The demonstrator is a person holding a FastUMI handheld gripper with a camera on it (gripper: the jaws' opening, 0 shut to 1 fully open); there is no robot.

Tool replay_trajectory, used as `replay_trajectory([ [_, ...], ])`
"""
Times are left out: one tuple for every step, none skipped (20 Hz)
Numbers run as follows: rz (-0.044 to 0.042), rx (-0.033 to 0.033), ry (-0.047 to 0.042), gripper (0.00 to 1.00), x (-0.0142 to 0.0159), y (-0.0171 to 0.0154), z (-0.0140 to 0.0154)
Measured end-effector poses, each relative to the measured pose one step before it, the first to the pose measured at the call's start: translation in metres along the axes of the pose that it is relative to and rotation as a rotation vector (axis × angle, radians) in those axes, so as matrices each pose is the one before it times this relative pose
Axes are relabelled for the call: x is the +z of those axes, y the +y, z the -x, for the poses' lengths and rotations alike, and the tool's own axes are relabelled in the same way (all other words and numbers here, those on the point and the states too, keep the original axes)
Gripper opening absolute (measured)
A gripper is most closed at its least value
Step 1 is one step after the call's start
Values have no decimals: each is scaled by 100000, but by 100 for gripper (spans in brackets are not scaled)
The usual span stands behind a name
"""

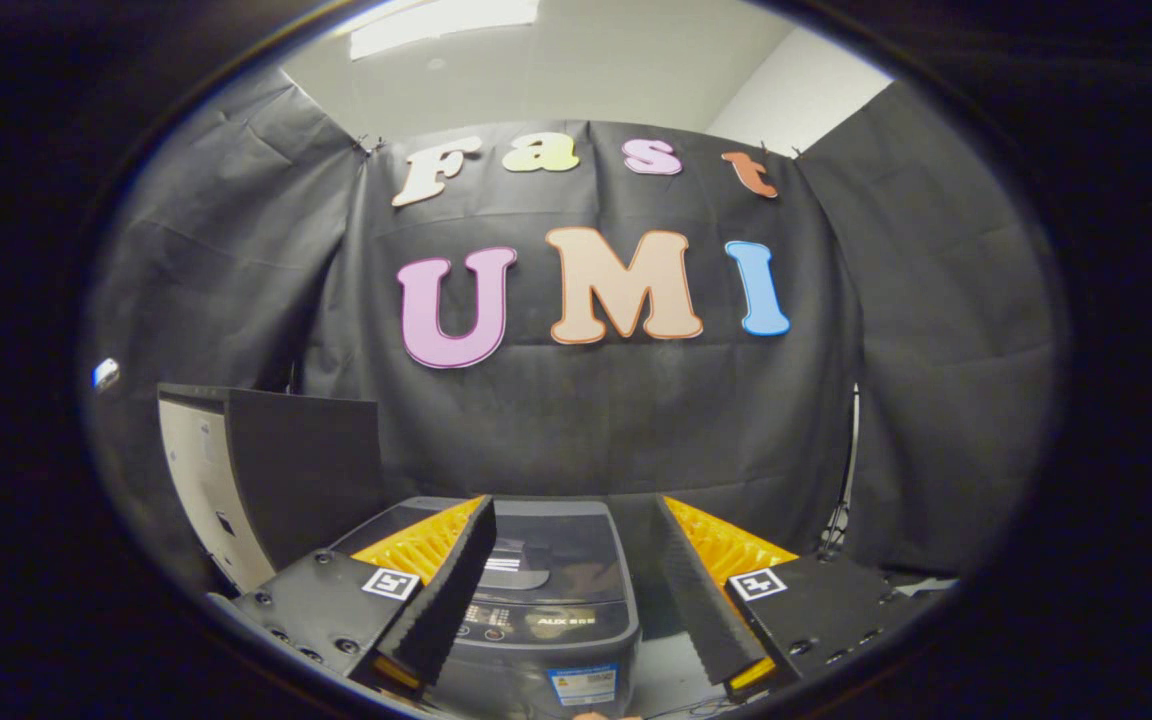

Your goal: Put the clothes into the washing machine and then close the washing machine lid.

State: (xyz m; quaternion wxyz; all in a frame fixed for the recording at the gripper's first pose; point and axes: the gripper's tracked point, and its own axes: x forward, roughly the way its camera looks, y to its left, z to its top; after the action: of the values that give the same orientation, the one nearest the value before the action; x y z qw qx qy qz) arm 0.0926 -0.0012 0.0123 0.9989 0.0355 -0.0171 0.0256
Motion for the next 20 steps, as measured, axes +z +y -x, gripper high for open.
replay_trajectory([
  [179, 62, -205, 96, -318, 98, 53],
  [203, 308, -255, 96, -163, 110, 89],
  [178, 671, -620, 97, -71, 204, 127],
  [258, 872, -1046, 96, 100, 294, -55],
  [332, 1275, -1214, 96, 133, 295, 70],
  [237, 1131, -977, 96, -4, 223, 280],
  [151, 430, -520, 96, 10, 163, 30],
  [337, -458, 17, 96, -219, -293, 71],
  [166, -358, 98, 96, -145, -104, 54],
  [-68, -144, -105, 97, -32, 67, -24],
  [-124, -114, -275, 97, -21, -30, 66],
  [-103, -270, 38, 97, -203, -42, 108],
  [-106, -186, 683, 97, -211, -69, 34],
  [-154, -170, 728, 97, -285, -46, 11],
  [-135, -297, 212, 97, -113, -68, 92],
  [-223, -278, 56, 97, -79, -35, 80],
  [-340, -90, -79, 97, -92, 0, 91],
  [-388, 24, -409, 97, -129, 108, 193],
  [-349, 79, -509, 97, -179, 19, 143],
  [-317, -220, 234, 97, -555, -5, 136],
])
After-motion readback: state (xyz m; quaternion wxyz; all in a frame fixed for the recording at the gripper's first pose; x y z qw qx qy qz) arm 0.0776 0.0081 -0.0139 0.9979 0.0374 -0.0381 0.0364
